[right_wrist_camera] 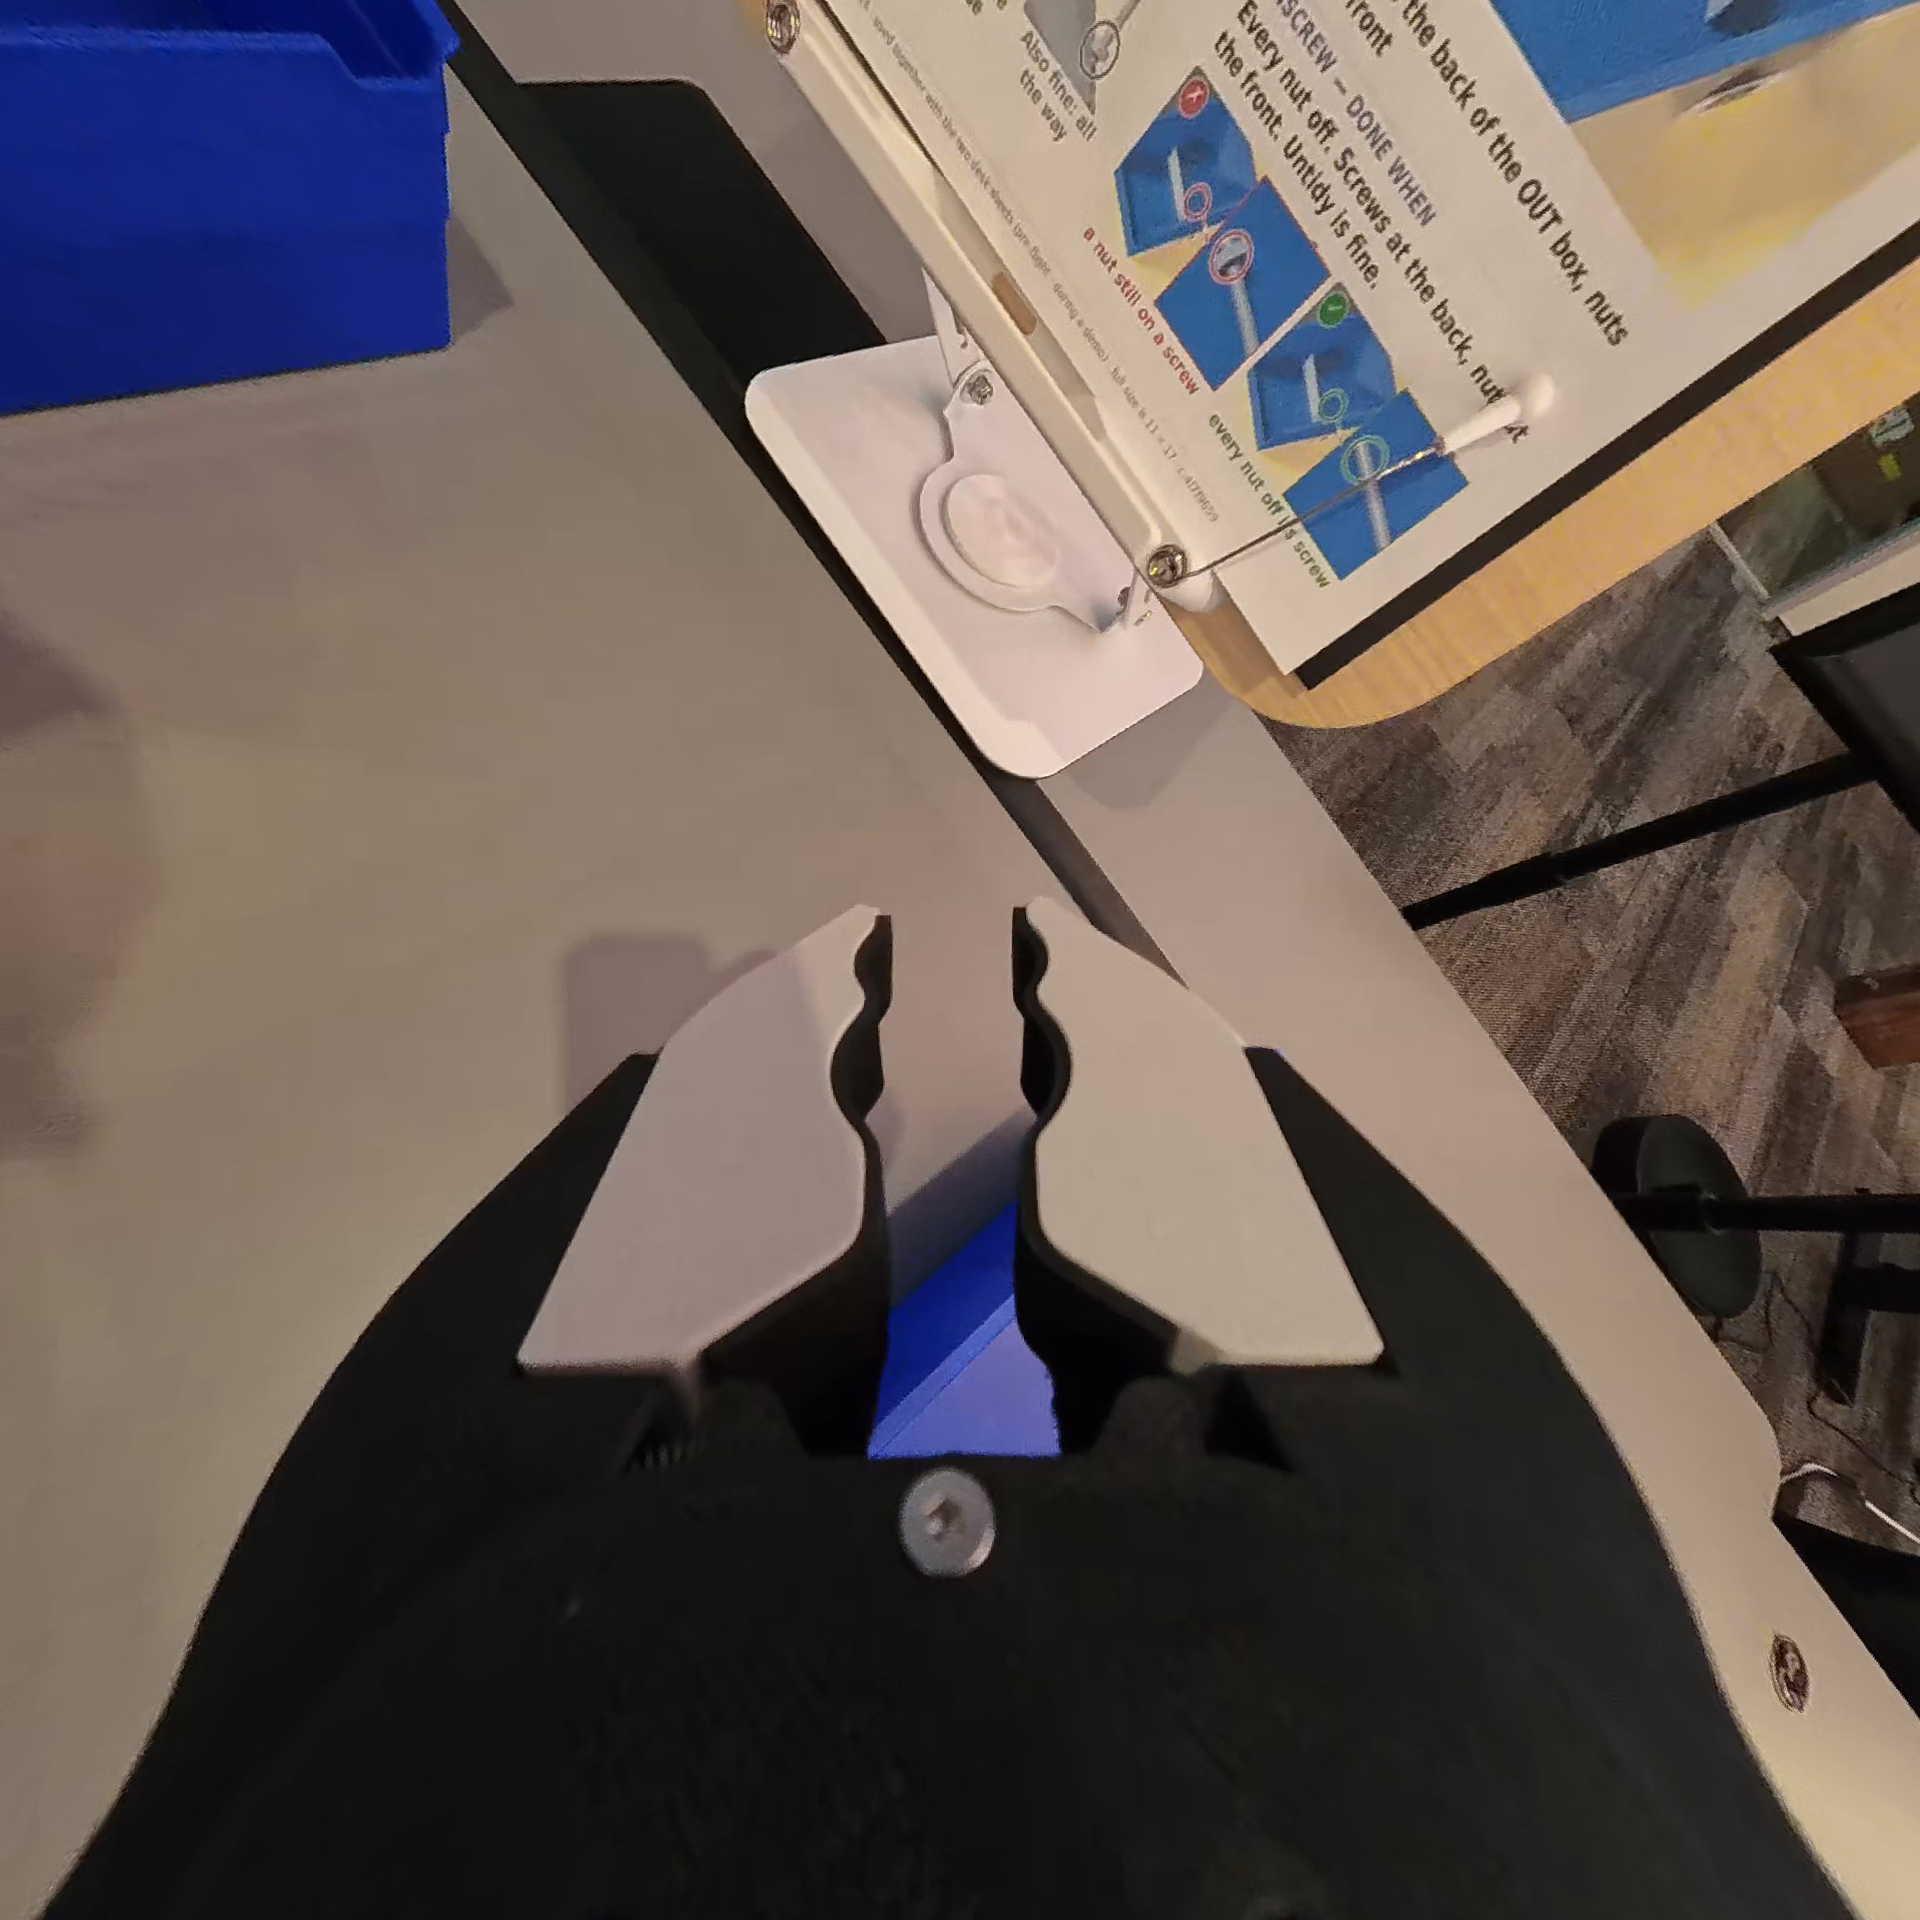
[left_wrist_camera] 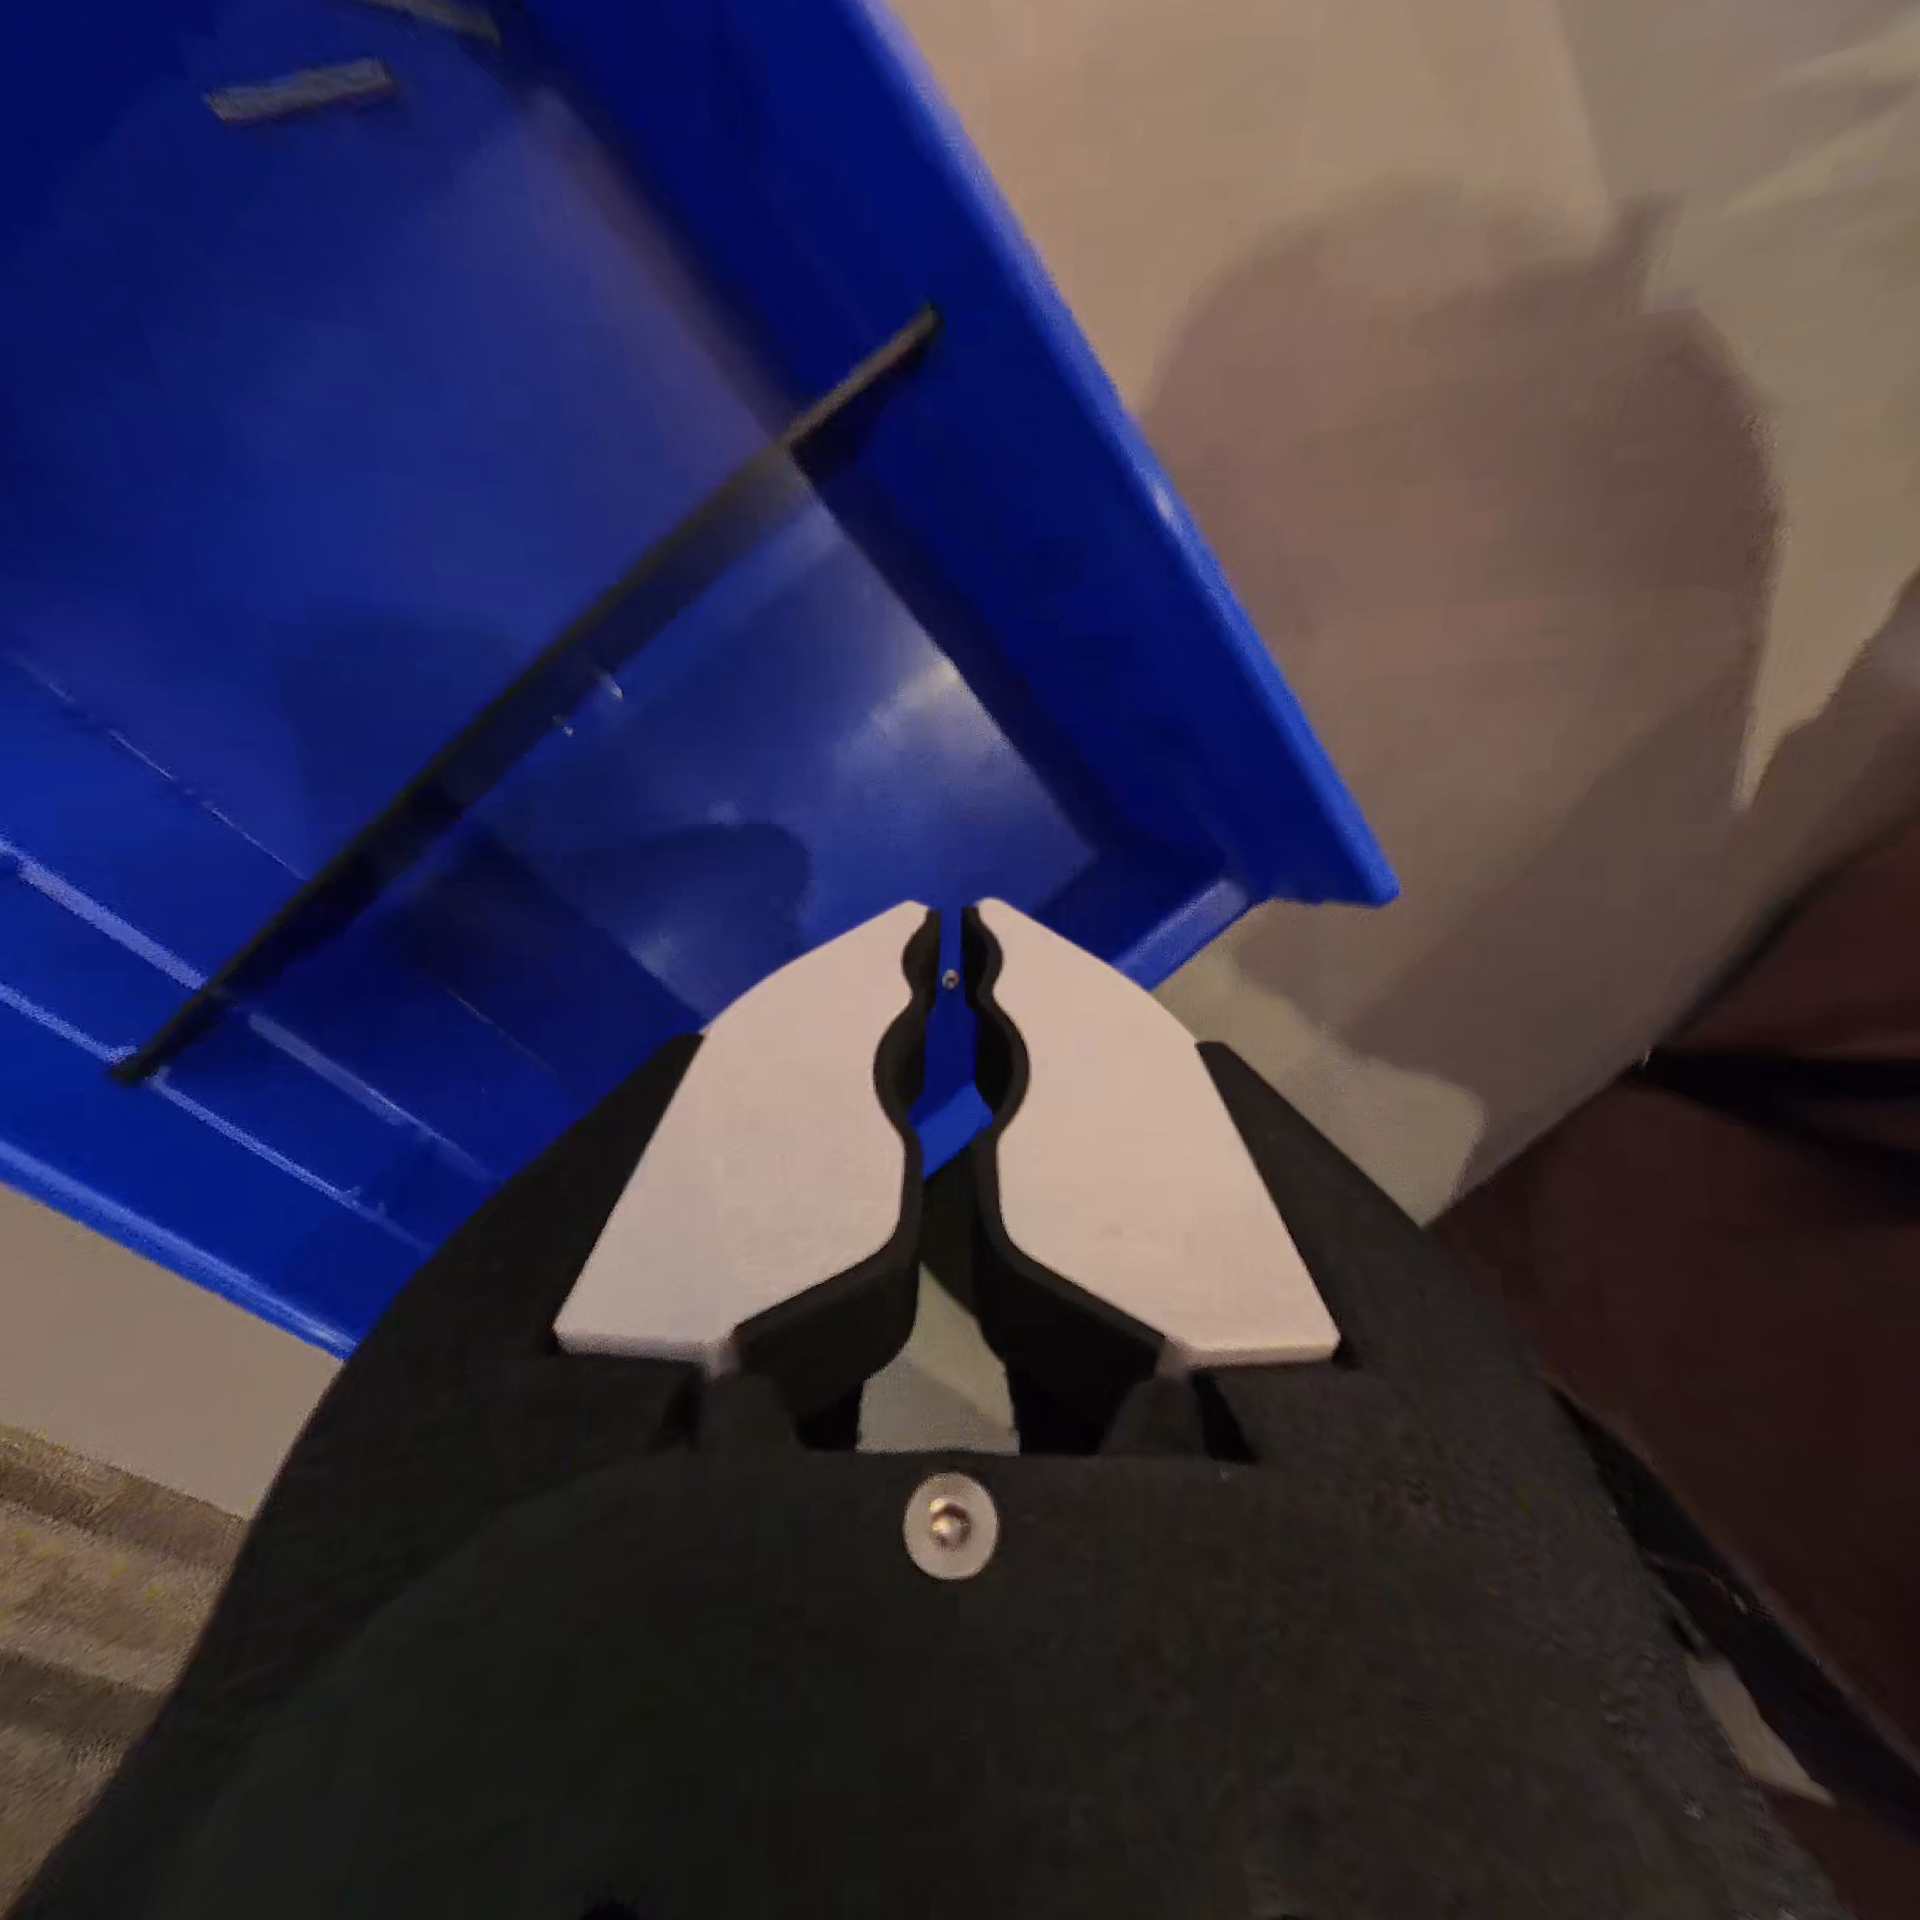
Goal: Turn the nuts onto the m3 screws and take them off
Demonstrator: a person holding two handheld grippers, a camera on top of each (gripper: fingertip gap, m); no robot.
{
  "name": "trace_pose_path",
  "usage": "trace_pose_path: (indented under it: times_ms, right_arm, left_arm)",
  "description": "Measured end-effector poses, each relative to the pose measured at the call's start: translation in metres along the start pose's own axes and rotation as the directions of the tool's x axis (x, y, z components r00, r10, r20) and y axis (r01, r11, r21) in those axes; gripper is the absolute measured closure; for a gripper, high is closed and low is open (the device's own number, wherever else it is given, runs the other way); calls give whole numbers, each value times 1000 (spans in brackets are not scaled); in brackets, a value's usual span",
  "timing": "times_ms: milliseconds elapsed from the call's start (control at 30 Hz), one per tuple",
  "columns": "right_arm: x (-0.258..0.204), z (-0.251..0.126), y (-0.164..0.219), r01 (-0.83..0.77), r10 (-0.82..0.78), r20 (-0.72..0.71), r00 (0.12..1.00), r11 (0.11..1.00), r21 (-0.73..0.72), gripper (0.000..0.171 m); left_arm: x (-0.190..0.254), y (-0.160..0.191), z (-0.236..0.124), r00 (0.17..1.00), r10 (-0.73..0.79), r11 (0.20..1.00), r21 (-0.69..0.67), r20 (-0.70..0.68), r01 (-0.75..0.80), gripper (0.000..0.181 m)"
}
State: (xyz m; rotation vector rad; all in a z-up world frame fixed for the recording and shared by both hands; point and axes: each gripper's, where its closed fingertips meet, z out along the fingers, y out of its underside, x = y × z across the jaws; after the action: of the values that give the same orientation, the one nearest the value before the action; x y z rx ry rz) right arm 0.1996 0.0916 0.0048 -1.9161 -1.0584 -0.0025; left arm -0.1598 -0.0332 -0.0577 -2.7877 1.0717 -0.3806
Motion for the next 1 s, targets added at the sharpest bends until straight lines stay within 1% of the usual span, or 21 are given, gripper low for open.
trace_pose_path:
  times_ms: [67,133,167,267,333,367,400,433,467,500,533,600,667,733,767,833,867,933,1000]
  right_arm:
    - [0,3,4,-2,2,-1,1000,1000,-20,148]
    - [-1,5,3,6,-6,-2,1000,1000,-25,148]
    - [-2,5,2,10,-10,-2,1000,1000,-24,148]
    - [-3,0,-4,14,-14,-6,1000,1000,8,148]
    - [-3,-5,-8,-2,1,5,1000,999,32,148]
    - [-3,-7,-11,-12,11,17,1000,999,46,148]
    - [-3,-9,-13,-20,18,26,999,998,59,148]
    - [-3,-10,-14,-26,24,30,999,997,70,148]
    - [-3,-11,-14,-28,26,34,999,997,78,148]
    - [-4,-11,-15,-25,22,40,999,996,84,148]
    - [-4,-10,-14,-21,17,43,999,996,85,148]
    - [-5,-9,-15,-15,11,43,999,996,85,148]
    - [-8,-8,-15,-15,10,59,998,996,88,147]
    - [-10,-7,-15,-8,3,62,998,996,85,147]
    - [-11,-6,-15,-1,-4,60,998,997,82,146]
    - [-12,-6,-15,11,-16,55,998,997,79,146]
    - [-12,-6,-16,12,-17,57,998,997,80,146]
    - [-13,-7,-17,11,-17,64,998,996,86,146]
    - [-13,-7,-17,12,-18,63,998,996,89,146]
  left_arm:
    - [-8,14,6,999,-44,997,-65,3,44,178]
    - [-21,28,9,995,-78,988,-131,54,85,177]
    - [-28,33,11,993,-71,985,-151,91,84,177]
    - [-42,45,17,988,15,976,-217,154,19,180]
    - [-40,47,21,984,128,960,-265,122,-92,178]
    - [-36,45,24,976,198,949,-267,86,-168,174]
    - [-31,44,26,958,283,926,-272,38,-263,176]
    - [-31,45,29,926,376,890,-285,20,-355,178]
    - [-32,47,32,885,466,844,-299,0,-444,176]
    - [-28,52,35,845,531,795,-308,-62,-522,176]
    - [-26,57,39,814,570,757,-312,-112,-574,179]
    - [-23,69,46,758,618,690,-318,-209,-650,177]
    - [-30,78,53,706,664,621,-344,-248,-705,175]
    - [-39,84,58,663,697,558,-376,-272,-740,168]
    - [-41,85,61,661,697,551,-382,-278,-742,163]
    - [-40,89,65,657,685,542,-382,-314,-748,167]
    - [-40,89,66,642,696,531,-371,-322,-762,169]
    - [-44,90,67,593,739,482,-363,-321,-797,168]
    - [-46,92,68,570,754,457,-362,-326,-812,169]
